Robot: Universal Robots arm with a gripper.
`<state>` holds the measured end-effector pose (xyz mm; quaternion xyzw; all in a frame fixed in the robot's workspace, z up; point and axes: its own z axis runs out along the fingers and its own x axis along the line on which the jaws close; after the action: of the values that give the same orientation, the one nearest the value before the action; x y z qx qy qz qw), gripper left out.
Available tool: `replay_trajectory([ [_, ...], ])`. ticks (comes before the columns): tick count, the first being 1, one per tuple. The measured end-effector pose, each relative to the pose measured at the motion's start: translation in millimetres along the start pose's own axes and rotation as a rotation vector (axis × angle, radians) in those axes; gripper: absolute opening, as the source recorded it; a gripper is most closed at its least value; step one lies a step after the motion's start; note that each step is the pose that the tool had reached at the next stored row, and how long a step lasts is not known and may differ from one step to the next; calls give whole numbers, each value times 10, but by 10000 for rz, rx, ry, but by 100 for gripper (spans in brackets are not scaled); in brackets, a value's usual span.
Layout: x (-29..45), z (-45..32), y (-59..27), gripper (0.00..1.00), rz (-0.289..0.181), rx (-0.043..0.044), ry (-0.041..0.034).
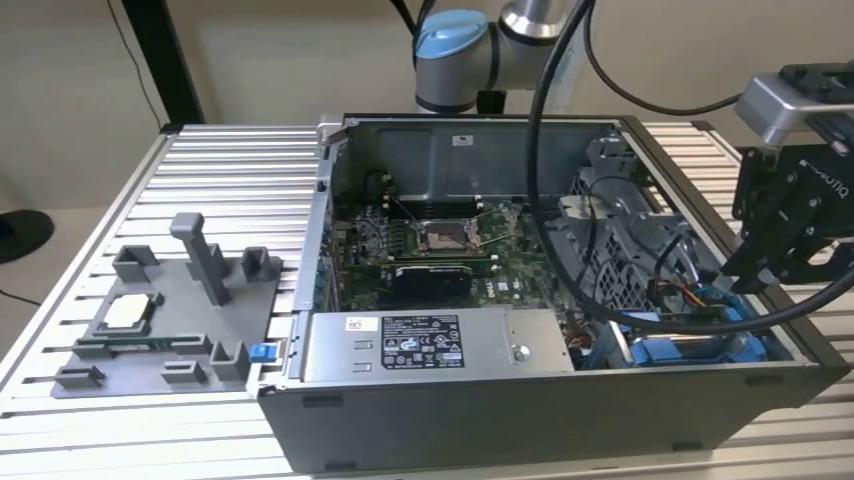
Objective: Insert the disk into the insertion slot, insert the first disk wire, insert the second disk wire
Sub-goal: 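Insert the second disk wire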
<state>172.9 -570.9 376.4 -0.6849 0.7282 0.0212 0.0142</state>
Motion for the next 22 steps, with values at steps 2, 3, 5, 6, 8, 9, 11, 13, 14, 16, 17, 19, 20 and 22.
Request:
replay_trajectory([
  [2, -2, 0, -43, 100, -2, -1, 0],
  [3, -4, 0, -62, 100, -4, -1, 0],
  [5, -6, 0, -92, 100, -4, -2, 0],
  [6, -7, -1, -98, 100, -4, -1, 1],
  [8, -7, -1, -98, 100, -3, -1, 1],
  [9, -6, 0, -101, 100, -4, -2, 0],
  [11, -6, 0, -101, 100, -4, -1, 0],
  [13, -6, 0, -101, 100, -4, -2, 0],
  [14, -6, 0, -101, 100, -4, -2, 0],
  [16, -7, 0, -101, 100, -4, -2, 0],
  [17, -8, 0, -101, 100, -4, -2, 0],
  [19, -15, 0, -100, 100, -3, -2, 0],
  [20, -21, 1, -100, 100, -4, -2, 0],
  [22, -40, 2, -99, 100, -4, -2, 0],
])
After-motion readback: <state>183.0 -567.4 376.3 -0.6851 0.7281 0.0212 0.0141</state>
